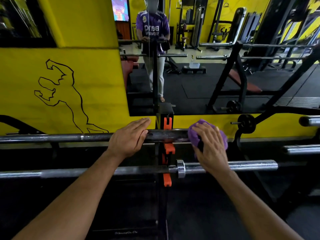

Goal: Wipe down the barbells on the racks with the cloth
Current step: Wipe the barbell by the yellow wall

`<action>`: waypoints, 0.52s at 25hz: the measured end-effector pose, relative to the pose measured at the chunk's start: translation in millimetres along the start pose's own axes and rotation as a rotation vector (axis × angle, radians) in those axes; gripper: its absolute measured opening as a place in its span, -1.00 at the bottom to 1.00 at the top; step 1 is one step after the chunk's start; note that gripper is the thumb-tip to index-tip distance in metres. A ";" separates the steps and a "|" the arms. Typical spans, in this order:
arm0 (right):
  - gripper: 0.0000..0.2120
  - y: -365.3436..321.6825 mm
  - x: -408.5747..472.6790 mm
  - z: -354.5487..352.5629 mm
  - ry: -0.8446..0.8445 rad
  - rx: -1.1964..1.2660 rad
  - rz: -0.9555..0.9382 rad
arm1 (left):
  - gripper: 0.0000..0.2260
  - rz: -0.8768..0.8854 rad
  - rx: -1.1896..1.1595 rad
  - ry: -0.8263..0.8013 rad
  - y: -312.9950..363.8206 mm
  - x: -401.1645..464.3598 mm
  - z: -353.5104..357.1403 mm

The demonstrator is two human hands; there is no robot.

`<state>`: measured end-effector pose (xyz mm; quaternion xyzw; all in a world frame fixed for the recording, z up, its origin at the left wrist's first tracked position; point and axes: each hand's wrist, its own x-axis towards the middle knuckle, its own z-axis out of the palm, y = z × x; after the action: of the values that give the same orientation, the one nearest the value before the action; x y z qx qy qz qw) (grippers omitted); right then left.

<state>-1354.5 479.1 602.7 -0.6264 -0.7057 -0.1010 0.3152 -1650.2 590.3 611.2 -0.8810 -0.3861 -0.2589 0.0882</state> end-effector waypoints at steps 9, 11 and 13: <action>-0.60 -56.6 88.7 8.8 -0.355 -0.185 0.249 | -0.53 -0.022 -0.015 -0.036 2.2 0.7 -5.6; -0.64 -66.7 48.2 25.5 -0.089 -0.063 0.153 | -0.54 -0.020 -0.013 -0.048 2.7 -0.1 -5.4; -0.59 -71.5 11.6 37.9 -0.003 0.261 0.100 | -0.54 -0.028 -0.015 -0.060 3.5 0.2 -4.5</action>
<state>-1434.5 495.1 597.7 -0.6149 -0.6811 0.0084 0.3975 -1649.3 586.4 615.3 -0.8835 -0.3987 -0.2366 0.0665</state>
